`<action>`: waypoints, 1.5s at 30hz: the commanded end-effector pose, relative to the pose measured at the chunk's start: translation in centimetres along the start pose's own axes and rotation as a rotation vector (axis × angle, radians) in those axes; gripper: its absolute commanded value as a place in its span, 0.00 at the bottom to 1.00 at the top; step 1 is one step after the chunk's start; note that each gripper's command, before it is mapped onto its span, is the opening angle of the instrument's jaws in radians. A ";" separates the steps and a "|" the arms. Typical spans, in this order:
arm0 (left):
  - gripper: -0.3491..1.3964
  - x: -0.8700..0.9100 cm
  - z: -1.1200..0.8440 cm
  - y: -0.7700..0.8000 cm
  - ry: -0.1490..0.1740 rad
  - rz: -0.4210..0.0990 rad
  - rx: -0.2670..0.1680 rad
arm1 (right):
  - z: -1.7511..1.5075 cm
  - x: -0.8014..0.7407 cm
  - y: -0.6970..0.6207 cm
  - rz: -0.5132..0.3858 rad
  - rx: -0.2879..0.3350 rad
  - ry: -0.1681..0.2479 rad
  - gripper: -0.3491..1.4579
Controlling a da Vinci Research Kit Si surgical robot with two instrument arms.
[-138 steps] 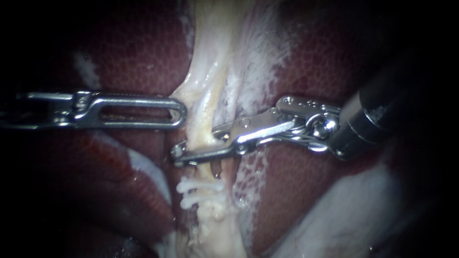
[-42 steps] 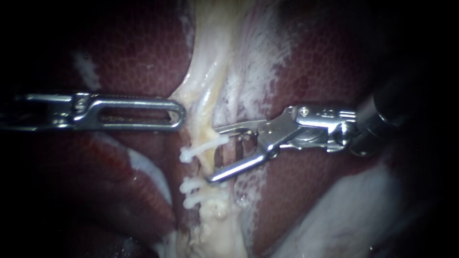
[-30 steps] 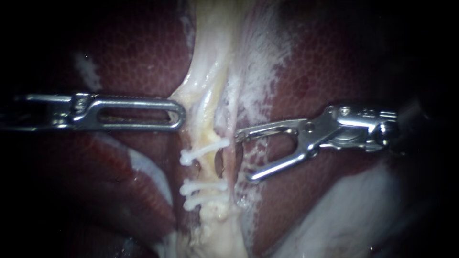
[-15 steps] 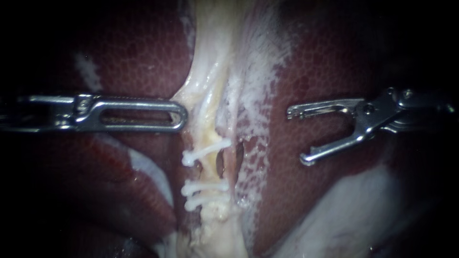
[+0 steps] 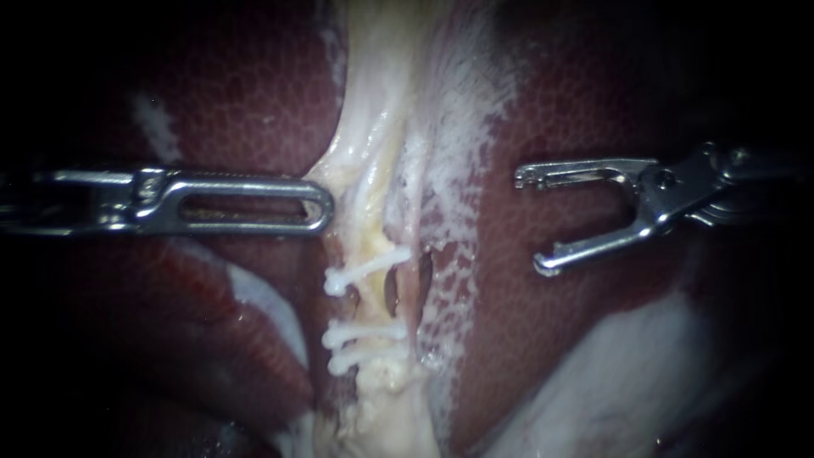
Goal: Going back third clip left tube
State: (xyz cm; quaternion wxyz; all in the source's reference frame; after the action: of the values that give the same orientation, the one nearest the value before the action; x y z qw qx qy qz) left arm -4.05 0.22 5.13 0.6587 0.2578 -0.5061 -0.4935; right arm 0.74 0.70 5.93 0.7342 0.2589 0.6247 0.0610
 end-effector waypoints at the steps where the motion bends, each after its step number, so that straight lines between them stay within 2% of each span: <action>1: 0.00 0.00 0.00 0.00 0.000 0.000 0.000 | 0.01 0.00 -0.01 -0.003 0.000 -0.002 0.52; 12: 0.00 0.00 0.00 0.00 0.000 0.000 0.000 | 0.07 -0.09 -0.14 -0.023 -0.001 -0.005 0.52; 26: 0.00 0.00 0.02 0.01 0.000 0.000 0.000 | 0.05 -0.09 -0.18 -0.024 0.001 -0.005 0.52; 34: 0.00 0.04 0.11 0.05 -0.001 0.003 -0.001 | 0.03 -0.09 -0.19 -0.025 0.002 -0.005 0.52; 45: 0.00 0.13 0.31 0.20 0.004 -0.002 0.000 | 0.03 -0.09 -0.21 -0.025 0.002 -0.005 0.52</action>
State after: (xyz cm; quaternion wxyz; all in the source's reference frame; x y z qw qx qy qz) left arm -4.26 0.23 5.48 0.6595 0.2578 -0.5050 -0.4935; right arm 0.70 0.47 5.91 0.7363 0.2520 0.6260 0.0507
